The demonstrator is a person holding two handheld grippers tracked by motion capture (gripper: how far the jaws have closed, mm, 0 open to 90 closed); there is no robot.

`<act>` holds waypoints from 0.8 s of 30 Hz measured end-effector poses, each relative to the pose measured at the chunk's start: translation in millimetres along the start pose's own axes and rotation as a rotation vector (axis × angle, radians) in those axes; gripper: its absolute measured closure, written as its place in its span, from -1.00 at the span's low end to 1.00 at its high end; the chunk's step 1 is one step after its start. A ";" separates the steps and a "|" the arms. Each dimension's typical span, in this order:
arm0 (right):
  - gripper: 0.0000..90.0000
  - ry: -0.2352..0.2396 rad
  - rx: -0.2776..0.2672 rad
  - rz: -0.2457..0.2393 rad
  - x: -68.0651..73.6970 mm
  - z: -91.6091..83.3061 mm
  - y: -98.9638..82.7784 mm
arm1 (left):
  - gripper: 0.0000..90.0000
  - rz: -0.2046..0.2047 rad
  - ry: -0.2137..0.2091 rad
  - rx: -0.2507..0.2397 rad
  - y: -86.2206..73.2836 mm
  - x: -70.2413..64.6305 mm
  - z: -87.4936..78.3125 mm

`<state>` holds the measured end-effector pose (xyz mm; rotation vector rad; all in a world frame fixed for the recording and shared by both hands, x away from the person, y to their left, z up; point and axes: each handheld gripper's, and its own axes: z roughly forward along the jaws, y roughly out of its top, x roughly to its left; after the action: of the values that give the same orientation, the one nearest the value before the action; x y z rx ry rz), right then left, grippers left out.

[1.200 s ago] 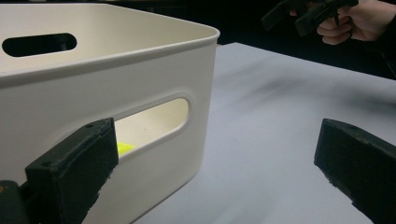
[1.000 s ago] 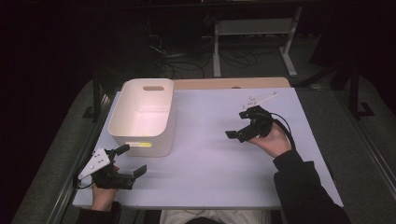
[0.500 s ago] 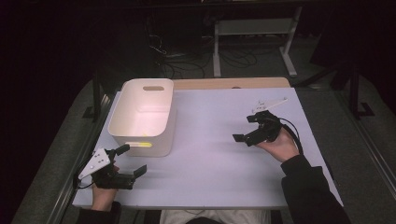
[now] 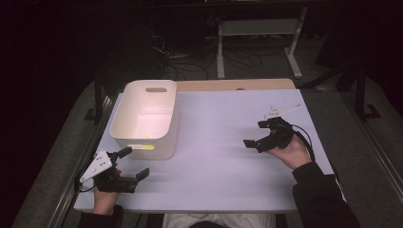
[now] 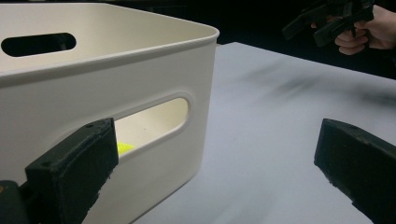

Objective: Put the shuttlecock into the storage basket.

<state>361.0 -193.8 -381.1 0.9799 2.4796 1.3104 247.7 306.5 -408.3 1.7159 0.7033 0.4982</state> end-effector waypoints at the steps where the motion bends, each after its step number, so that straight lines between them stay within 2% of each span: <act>1: -1.00 0.000 -0.002 0.004 -0.3 -1.0 -1.3 | -1.00 0.000 0.000 0.000 0.0 0.0 0.0; 10: -1.00 -0.008 -0.015 0.018 -3.0 -9.9 -15.4 | -1.00 0.000 0.000 0.000 0.0 0.0 -0.1; 24: -1.00 -0.055 -0.049 0.048 -7.5 -29.4 -42.1 | -1.00 0.001 0.004 0.001 0.1 0.2 -0.3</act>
<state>334.3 -235.1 -397.7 1.0556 2.3860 1.3337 247.6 306.9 -408.2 1.7160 0.7059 0.5020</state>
